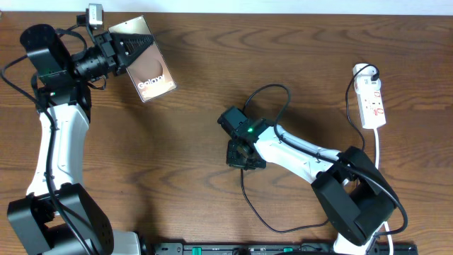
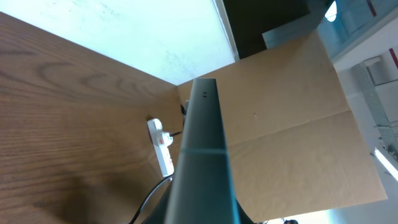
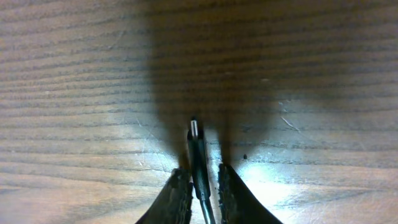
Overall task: Plug charger to phone and switch on socket
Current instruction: 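Lower the right gripper and grasp the black cable's USB-C plug, then lift the plug with the right gripper toward the phone's bottom port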
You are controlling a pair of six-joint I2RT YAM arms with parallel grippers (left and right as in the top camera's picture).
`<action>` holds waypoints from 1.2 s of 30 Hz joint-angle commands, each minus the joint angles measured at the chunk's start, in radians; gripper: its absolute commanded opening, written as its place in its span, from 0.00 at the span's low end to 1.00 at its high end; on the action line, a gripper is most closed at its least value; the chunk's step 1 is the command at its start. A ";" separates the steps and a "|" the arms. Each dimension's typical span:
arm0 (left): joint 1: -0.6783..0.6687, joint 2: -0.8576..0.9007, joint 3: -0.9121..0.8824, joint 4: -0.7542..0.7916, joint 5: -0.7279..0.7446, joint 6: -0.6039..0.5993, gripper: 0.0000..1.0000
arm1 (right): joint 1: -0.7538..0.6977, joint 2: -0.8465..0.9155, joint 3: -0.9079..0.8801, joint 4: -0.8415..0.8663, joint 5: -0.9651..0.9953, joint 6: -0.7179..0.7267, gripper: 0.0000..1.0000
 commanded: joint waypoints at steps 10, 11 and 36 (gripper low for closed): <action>0.003 -0.021 -0.003 0.013 0.013 0.018 0.07 | -0.029 0.016 0.024 0.000 -0.066 -0.027 0.01; 0.003 -0.021 -0.003 0.013 0.013 0.018 0.07 | -0.035 0.016 0.026 0.004 -0.087 -0.044 0.01; 0.002 -0.020 -0.003 0.043 0.036 0.017 0.08 | -0.099 0.014 0.029 1.095 -1.183 -0.278 0.01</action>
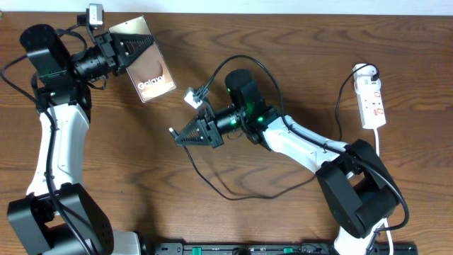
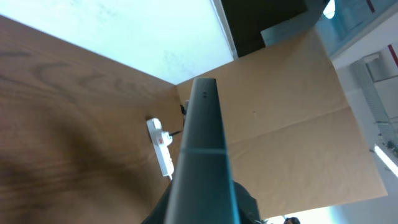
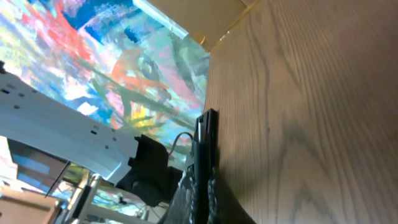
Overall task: Plug charger to phone and switch on socket
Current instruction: 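Lift the plug with the right gripper toward the phone's bottom port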
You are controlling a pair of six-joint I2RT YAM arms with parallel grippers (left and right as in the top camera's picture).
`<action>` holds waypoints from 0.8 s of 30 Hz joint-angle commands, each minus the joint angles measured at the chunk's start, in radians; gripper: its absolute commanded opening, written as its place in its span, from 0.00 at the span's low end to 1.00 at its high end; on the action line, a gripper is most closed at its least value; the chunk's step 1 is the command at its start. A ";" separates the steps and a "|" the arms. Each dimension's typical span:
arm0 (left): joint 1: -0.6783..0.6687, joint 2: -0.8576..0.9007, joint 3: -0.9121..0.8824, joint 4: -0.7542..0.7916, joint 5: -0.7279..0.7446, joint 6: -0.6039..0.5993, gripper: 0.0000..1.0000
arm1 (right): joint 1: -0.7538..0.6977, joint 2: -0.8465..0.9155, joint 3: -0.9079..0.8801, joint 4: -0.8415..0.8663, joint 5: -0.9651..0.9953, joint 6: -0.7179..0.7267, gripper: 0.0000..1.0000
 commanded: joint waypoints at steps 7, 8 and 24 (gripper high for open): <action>0.003 -0.020 -0.003 0.036 0.001 0.009 0.07 | -0.012 0.000 0.010 0.317 0.058 0.375 0.01; 0.003 -0.021 -0.003 0.036 0.001 0.009 0.07 | -0.013 0.000 0.010 0.335 0.061 0.388 0.01; 0.003 -0.021 -0.002 0.155 -0.017 -0.108 0.07 | -0.113 0.041 0.006 0.589 0.004 0.481 0.01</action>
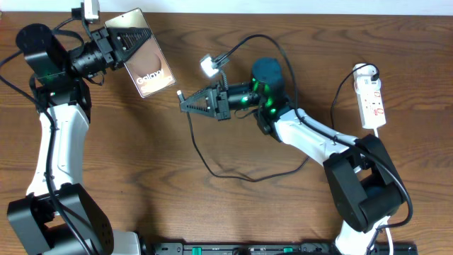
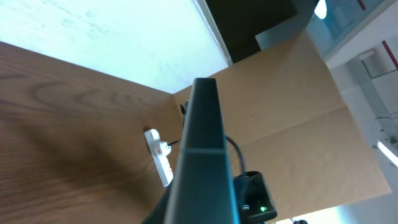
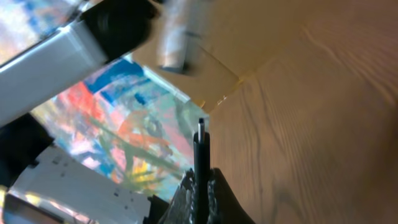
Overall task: Plug charger to phone and switch on socket
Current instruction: 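Lift the plug with the right gripper toward the phone's bottom port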
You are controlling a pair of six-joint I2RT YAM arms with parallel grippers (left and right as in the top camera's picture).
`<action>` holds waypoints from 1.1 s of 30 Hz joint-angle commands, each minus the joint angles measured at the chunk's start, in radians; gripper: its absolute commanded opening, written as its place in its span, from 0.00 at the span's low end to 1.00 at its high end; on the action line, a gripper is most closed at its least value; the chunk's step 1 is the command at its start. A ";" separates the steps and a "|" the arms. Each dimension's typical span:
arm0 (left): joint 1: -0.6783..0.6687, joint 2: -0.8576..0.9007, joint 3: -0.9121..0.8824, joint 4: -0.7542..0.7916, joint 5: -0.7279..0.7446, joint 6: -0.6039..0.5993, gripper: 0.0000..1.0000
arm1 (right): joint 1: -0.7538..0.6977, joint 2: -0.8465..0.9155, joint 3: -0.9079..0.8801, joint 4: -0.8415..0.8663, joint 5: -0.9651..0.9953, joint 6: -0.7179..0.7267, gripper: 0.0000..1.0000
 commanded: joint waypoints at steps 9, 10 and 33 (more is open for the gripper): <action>0.003 -0.020 -0.002 0.013 -0.001 -0.021 0.07 | -0.002 0.202 0.008 0.645 -0.059 0.422 0.01; 0.003 -0.020 -0.002 0.013 -0.001 -0.021 0.07 | -0.002 0.210 0.008 0.711 -0.050 0.477 0.01; -0.028 -0.020 -0.002 0.012 0.030 0.014 0.07 | 0.056 0.211 0.063 0.749 -0.063 0.539 0.01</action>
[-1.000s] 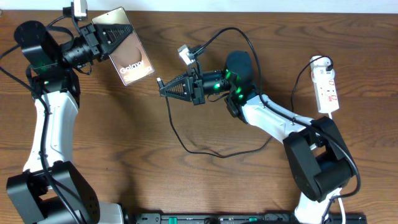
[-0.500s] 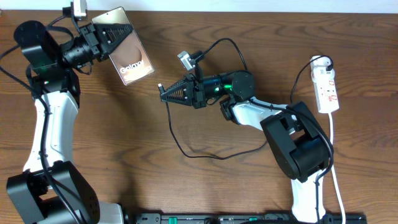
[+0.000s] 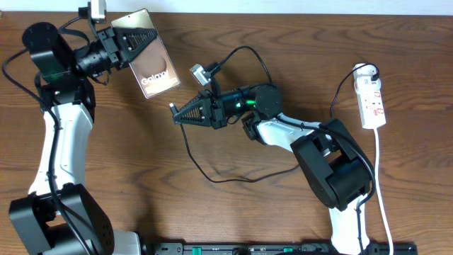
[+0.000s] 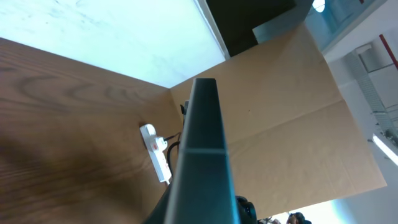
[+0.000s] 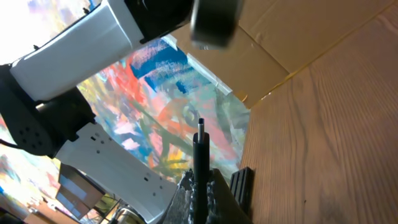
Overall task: Plug charger to phone and switch on socket
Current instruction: 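Lift the plug with the right gripper toward the phone's bottom port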
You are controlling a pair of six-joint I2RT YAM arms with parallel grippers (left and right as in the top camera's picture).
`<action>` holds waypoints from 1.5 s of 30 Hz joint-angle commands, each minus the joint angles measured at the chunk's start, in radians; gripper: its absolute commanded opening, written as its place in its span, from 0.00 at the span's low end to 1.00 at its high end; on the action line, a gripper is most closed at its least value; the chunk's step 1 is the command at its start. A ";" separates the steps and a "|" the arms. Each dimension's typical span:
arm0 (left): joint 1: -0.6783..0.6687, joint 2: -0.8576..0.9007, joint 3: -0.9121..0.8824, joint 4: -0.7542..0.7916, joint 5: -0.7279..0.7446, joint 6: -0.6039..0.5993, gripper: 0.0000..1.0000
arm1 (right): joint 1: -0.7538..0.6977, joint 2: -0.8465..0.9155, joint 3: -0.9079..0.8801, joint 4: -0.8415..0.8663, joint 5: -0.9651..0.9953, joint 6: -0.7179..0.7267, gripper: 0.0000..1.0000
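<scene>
In the overhead view my left gripper [image 3: 129,42] is shut on the phone [image 3: 157,71], holding it above the table's far left corner with its lit screen facing up. The left wrist view shows the phone [image 4: 201,155] edge on as a dark slab. My right gripper [image 3: 181,114] is shut on the black charger plug [image 3: 173,108], which points left a short way below and to the right of the phone, apart from it. In the right wrist view the plug [image 5: 199,146] stands up between the fingers [image 5: 186,186]. The white socket strip [image 3: 372,99] lies at the far right.
The black charger cable [image 3: 212,177] loops over the middle of the wooden table [image 3: 106,177] and runs toward the socket strip [image 4: 155,158]. A brown cardboard wall [image 4: 280,124] stands beyond the strip. A black rail [image 3: 283,248] lies along the near edge.
My right gripper with the plug has moved slightly down and to the left, and its wrist now sits lower over the table. The phone has shifted a little to the right in my left gripper.
First my right gripper pointed down at the table's middle with its fingers on either side of the plug. Then it held the plug lifted and pointing left. It then stood nearer the phone, and now sits just below and right of it. My left gripper held the phone throughout.
</scene>
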 commanded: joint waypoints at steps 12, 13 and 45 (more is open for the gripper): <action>-0.017 -0.020 -0.002 0.008 0.023 0.013 0.07 | 0.003 -0.001 0.080 0.042 0.016 0.007 0.01; -0.017 -0.020 -0.002 0.008 0.023 0.013 0.07 | 0.003 -0.001 0.080 0.042 0.022 0.007 0.01; -0.043 -0.020 -0.002 -0.003 0.026 -0.007 0.07 | -0.014 -0.001 0.080 -0.005 0.047 0.003 0.01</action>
